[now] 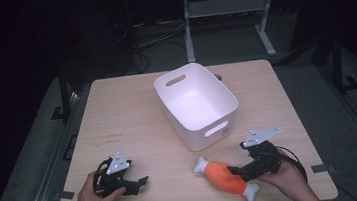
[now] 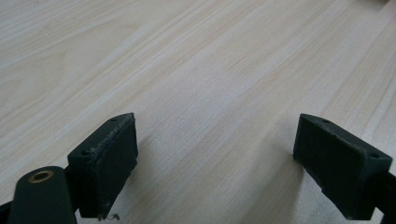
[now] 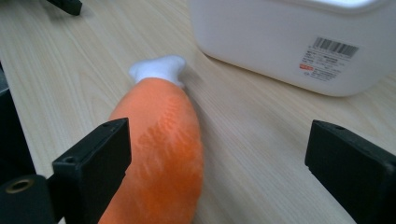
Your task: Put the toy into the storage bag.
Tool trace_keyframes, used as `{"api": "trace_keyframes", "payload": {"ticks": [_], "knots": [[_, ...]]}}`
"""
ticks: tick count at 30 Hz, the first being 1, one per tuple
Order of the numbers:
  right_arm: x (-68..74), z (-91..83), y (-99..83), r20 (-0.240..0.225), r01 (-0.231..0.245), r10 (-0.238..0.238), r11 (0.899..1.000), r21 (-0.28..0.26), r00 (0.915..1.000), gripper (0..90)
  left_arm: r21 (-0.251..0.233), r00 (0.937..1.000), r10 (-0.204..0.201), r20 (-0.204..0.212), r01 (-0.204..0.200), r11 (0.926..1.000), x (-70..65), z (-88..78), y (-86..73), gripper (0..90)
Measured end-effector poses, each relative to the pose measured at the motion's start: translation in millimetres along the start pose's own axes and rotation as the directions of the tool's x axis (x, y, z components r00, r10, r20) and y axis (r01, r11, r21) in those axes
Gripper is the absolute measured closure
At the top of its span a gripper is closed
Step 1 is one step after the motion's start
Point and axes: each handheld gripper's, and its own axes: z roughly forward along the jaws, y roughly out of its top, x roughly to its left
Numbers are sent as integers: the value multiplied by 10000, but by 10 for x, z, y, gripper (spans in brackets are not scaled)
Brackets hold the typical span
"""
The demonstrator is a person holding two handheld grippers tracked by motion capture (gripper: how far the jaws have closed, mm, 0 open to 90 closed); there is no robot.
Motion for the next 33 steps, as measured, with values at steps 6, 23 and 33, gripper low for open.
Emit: {"api": "trace_keyframes", "payload": {"ticks": [6,23,33], "knots": [[34,31,41,-155,147,-146,9999,33,9998,67,-5,10000,-11,0,11,10000,-1,0,0,128],[195,136,88,-565,550,-523,9973,487,9970,67,-7,10000,-21,-1,21,10000,-2,0,0,128],[249,204,82,-612,643,-597,9951,748,9963,66,-12,10000,-18,1,18,10000,-1,1,0,128]]}}
